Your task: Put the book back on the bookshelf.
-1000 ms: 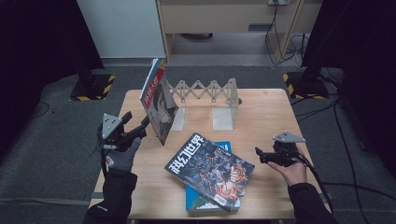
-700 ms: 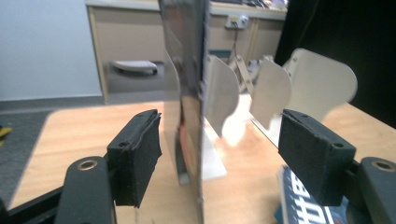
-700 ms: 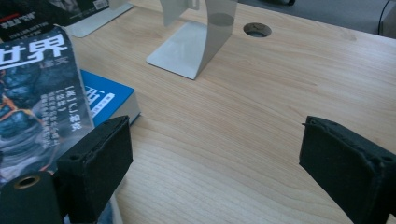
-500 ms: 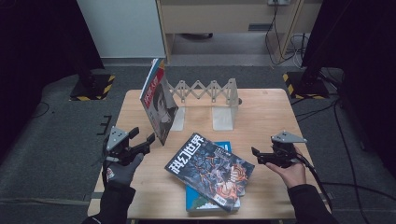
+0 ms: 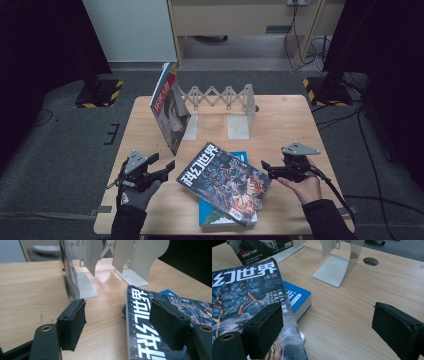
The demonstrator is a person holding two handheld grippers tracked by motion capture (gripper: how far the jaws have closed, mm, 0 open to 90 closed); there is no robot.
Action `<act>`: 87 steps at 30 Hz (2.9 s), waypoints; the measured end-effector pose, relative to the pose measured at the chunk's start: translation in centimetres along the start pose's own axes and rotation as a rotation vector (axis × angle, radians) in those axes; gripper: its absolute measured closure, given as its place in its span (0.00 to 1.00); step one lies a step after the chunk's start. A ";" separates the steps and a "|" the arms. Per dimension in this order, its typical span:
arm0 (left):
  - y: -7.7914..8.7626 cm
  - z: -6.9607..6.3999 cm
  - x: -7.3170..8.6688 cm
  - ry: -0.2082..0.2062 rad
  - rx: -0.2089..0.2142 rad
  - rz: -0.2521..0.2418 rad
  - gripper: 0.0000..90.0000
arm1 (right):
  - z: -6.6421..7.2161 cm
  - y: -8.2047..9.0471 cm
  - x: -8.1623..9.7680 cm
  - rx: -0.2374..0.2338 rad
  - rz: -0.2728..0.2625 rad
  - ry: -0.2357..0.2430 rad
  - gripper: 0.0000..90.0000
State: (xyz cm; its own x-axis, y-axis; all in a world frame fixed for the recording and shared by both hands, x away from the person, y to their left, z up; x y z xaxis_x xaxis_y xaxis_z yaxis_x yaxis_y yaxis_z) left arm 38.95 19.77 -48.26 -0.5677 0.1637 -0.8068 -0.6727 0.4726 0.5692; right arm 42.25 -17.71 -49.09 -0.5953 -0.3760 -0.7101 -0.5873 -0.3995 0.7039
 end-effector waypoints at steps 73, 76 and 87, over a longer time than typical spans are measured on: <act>-6.3 -4.8 6.3 0.136 0.238 0.250 0.15 | 3.6 -3.4 4.1 -0.087 0.171 0.045 0.11; -6.6 -4.9 6.2 0.132 0.246 0.237 0.14 | 3.6 -3.5 4.1 -0.085 0.169 0.043 0.11; -8.0 -5.2 6.0 0.191 0.294 0.221 0.12 | 3.6 -3.5 4.1 -0.088 0.168 0.035 0.10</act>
State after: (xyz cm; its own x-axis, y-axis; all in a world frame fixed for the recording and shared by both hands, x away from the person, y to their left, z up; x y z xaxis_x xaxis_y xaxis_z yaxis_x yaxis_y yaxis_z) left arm 38.43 12.43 -56.82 -0.7800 0.1385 -0.6102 -0.3759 0.6759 0.6339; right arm 39.89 -14.81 -54.47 -0.6609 -0.4717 -0.5838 -0.4298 -0.3998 0.8096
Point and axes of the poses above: each handheld gripper's, and its own axes: y roughly backward along the jaws, x roughly out of its underside, z roughly to its left, the point moved 8 cm from there along -y, roughly forward along the jaws, and after that the axes turned 11 degrees about z, right-handed, at the moved point
